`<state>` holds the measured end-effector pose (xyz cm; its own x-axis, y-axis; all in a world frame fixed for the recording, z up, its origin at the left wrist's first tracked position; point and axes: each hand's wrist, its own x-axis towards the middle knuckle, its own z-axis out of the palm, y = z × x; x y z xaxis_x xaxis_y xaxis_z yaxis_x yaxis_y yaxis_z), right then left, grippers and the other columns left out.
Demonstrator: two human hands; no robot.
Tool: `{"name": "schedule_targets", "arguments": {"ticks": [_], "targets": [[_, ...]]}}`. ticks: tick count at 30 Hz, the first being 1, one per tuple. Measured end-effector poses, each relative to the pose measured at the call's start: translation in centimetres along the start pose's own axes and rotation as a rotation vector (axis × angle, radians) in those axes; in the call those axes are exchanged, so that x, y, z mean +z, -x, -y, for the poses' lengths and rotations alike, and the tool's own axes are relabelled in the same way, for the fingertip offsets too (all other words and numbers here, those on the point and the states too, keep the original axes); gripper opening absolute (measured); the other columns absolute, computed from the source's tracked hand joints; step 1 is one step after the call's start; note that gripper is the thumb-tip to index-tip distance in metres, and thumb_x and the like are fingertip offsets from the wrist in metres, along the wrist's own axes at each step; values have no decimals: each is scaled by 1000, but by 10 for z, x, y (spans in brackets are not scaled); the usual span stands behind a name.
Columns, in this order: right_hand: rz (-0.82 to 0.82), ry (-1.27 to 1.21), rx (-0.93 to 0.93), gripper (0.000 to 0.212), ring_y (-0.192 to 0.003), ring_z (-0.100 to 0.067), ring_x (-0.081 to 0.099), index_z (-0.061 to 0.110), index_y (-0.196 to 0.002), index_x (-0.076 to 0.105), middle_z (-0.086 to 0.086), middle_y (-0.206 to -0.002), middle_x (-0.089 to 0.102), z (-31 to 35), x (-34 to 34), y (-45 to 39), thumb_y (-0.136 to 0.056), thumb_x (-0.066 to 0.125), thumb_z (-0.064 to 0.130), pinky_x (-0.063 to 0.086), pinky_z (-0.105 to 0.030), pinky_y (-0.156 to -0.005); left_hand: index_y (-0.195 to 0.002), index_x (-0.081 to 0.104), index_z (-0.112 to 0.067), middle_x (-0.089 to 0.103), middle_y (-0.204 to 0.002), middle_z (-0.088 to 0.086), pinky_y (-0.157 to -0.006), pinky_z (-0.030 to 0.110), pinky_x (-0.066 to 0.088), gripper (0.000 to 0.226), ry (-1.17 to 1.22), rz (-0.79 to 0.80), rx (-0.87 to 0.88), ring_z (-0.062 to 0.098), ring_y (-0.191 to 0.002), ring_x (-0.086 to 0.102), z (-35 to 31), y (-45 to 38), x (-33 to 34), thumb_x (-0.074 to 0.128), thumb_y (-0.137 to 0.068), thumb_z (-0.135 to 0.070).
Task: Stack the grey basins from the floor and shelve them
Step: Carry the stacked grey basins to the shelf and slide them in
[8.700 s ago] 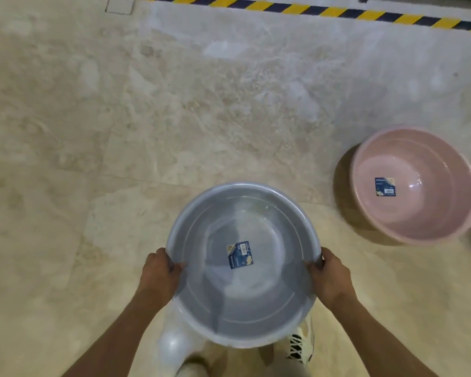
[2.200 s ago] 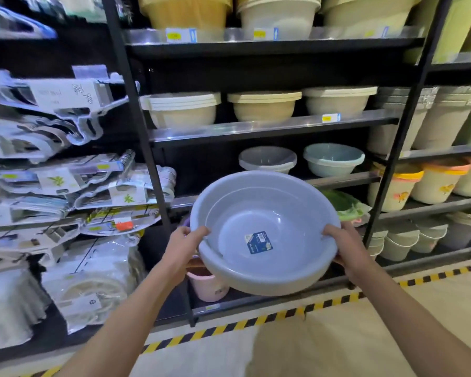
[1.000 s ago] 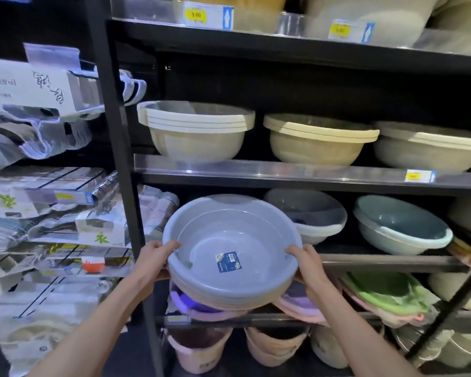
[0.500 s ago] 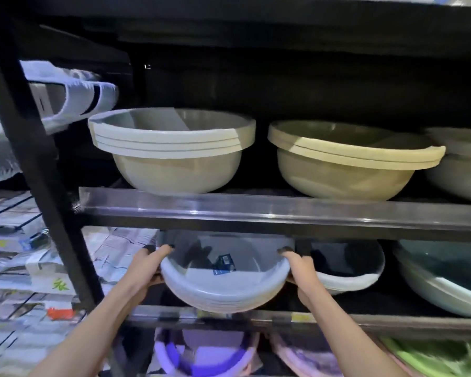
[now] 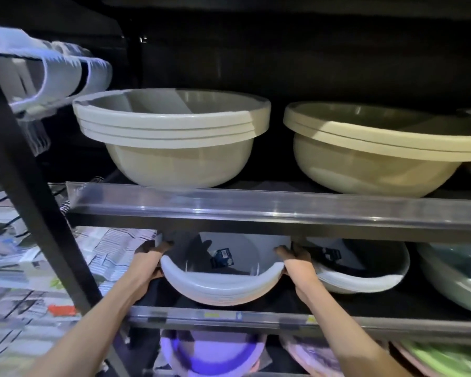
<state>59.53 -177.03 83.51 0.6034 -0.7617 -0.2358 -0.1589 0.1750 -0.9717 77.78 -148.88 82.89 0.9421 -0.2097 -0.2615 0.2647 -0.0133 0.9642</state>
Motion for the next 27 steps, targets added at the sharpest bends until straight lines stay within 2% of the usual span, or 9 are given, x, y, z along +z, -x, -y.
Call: {"name": "schedule_targets", "arguments": {"ticks": [4, 7, 10, 14, 17, 19, 23, 27], "targets": [[16, -21, 19, 63, -107, -32, 64, 15, -132, 54, -8, -123, 65, -19, 6, 2, -75, 75, 31, 49, -51, -101, -110, 64, 5, 74, -90, 24, -67, 39, 60, 39, -24, -9, -29, 38, -82, 71, 13, -9, -7, 73, -82, -22], [21, -11, -12, 73, -110, -32, 62, 15, -137, 50, -8, -128, 63, -21, 9, -3, -72, 75, 37, 48, -51, -101, -109, 66, 5, 77, -92, 25, -75, 43, 63, 52, -24, 42, -45, 39, -89, 75, 22, -13, -15, 77, -72, -29], [44, 1, -20, 69, -109, -32, 63, 15, -134, 53, -11, -125, 65, -18, 9, -6, -73, 76, 37, 50, -51, -99, -110, 66, 3, 77, -94, 23, -81, 47, 62, 61, -15, 104, -29, 37, -90, 75, 21, -11, -19, 78, -65, -36], [147, 20, 38, 64, -98, -25, 68, 15, -132, 56, -14, -115, 71, -16, -2, 1, -77, 75, 41, 56, -44, -91, -112, 66, 5, 76, -99, 24, -80, 44, 62, 63, -8, 185, -8, 37, -98, 73, 17, 5, -21, 77, -71, -41], [236, 45, 64, 61, -98, -23, 70, 7, -127, 54, -13, -120, 69, -22, -13, 16, -79, 71, 42, 59, -37, -77, -118, 61, -6, 76, -105, 16, -69, 38, 62, 62, -18, 202, 25, 28, -91, 76, 29, 31, -22, 78, -75, -48], [273, 28, 82, 63, -92, -23, 72, 13, -122, 50, -13, -112, 71, -31, -17, 32, -76, 74, 50, 59, -34, -69, -125, 57, -16, 74, -111, 12, -67, 38, 61, 65, -18, 232, 32, 27, -89, 75, 41, 49, -23, 78, -75, -53], [303, -4, 55, 57, -77, -23, 74, 27, -112, 58, -8, -90, 76, -44, -10, 54, -69, 76, 60, 59, -34, -66, -131, 52, -32, 75, -108, 14, -69, 38, 62, 73, 3, 253, 30, 32, -89, 75, 49, 64, -18, 81, -68, -57], [281, -58, 29, 56, -73, -23, 73, 24, -110, 59, -6, -80, 73, -47, -4, 54, -70, 75, 59, 59, -34, -66, -130, 52, -34, 76, -105, 17, -71, 38, 62, 76, 15, 258, 24, 32, -85, 75, 48, 59, -18, 83, -65, -58]]}}
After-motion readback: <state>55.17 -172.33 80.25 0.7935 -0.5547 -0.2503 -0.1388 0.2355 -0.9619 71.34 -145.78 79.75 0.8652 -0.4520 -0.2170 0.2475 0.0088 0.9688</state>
